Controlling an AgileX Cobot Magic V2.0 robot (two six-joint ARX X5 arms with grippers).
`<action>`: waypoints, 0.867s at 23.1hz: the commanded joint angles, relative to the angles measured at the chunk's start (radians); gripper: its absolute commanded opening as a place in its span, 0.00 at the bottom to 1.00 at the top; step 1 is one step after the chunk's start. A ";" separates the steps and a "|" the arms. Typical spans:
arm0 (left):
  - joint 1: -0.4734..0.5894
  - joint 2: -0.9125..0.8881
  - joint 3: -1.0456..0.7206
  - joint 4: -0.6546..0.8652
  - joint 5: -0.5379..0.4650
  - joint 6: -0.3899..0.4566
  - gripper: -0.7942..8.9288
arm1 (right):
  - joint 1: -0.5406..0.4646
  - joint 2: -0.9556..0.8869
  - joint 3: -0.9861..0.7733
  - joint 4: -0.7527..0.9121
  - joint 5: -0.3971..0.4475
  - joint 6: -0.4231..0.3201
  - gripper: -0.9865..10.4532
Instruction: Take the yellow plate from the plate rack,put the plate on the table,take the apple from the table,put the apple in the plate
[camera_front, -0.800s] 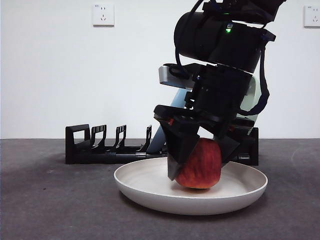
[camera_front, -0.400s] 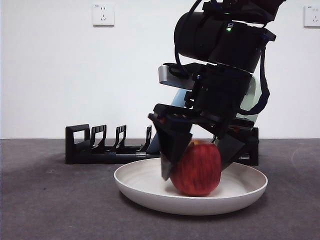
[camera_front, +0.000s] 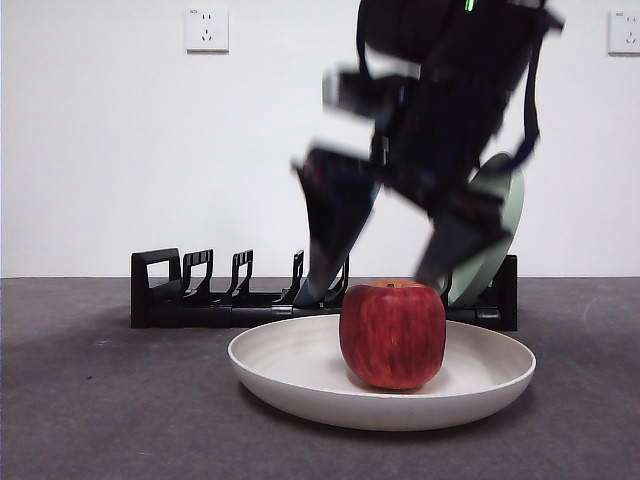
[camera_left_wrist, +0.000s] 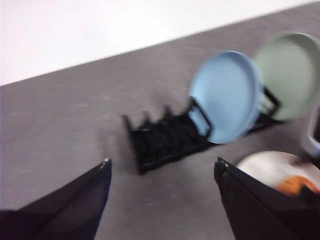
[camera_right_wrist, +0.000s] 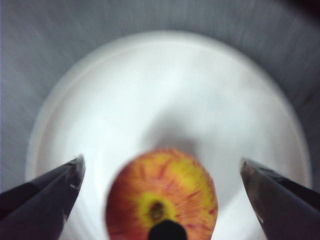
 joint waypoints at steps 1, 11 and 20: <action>0.002 0.024 -0.005 0.028 0.089 0.051 0.44 | 0.001 -0.072 0.017 0.004 0.002 0.000 0.58; 0.003 0.129 -0.005 0.087 0.211 0.123 0.07 | -0.011 -0.377 0.021 -0.036 0.013 -0.035 0.12; 0.062 0.086 -0.154 0.196 0.207 0.172 0.07 | -0.139 -0.645 -0.009 -0.238 0.165 -0.059 0.07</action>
